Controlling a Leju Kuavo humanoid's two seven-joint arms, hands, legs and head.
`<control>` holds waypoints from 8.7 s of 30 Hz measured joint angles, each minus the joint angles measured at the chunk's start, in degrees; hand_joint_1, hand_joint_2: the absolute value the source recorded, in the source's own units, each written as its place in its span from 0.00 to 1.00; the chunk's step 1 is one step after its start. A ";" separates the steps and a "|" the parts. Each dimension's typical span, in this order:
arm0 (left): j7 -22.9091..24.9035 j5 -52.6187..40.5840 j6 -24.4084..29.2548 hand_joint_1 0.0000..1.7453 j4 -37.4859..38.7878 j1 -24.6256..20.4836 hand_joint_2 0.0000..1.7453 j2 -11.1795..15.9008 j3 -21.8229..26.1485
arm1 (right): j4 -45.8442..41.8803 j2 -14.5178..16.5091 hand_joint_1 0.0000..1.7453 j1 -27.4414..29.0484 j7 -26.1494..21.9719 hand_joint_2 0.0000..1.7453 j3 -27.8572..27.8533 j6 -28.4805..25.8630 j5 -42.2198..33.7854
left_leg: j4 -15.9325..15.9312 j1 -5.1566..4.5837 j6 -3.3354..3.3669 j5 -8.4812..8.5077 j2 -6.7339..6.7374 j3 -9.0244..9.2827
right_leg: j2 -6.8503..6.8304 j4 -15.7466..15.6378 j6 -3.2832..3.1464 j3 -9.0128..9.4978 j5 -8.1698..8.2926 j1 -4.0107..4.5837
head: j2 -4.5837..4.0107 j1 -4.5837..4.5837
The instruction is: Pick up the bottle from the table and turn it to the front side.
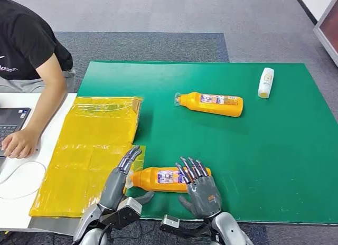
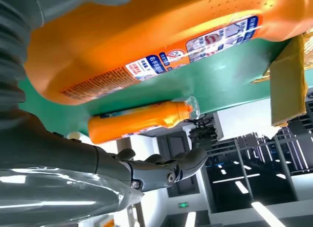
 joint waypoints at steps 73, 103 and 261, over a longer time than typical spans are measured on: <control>4.35 0.32 -0.52 0.00 -1.43 1.02 1.00 1.70 1.68 | 21.37 5.89 1.00 -19.98 16.48 1.00 4.21 31.84 -4.48 | -0.09 0.02 0.19 -0.58 0.35 2.27 | 0.44 -0.37 -0.06 1.88 -0.27 0.10 | 0.00 -0.01; -2.71 5.96 5.46 0.00 -2.52 2.39 1.00 0.50 2.94 | 9.91 6.05 1.00 -8.79 3.60 1.00 -2.17 12.86 -17.45 | -0.08 0.02 0.14 -0.58 0.35 1.32 | 0.41 -0.36 0.16 1.31 -0.30 0.08 | 0.00 -0.01; 9.77 52.01 -15.16 0.00 2.81 -15.33 1.00 -0.08 -13.26 | -0.61 8.83 1.00 -2.02 -16.39 1.00 -0.74 11.55 -58.82 | -0.03 0.01 0.18 -0.48 0.31 0.37 | 0.28 -0.33 0.17 0.42 -0.29 0.02 | 0.00 -0.01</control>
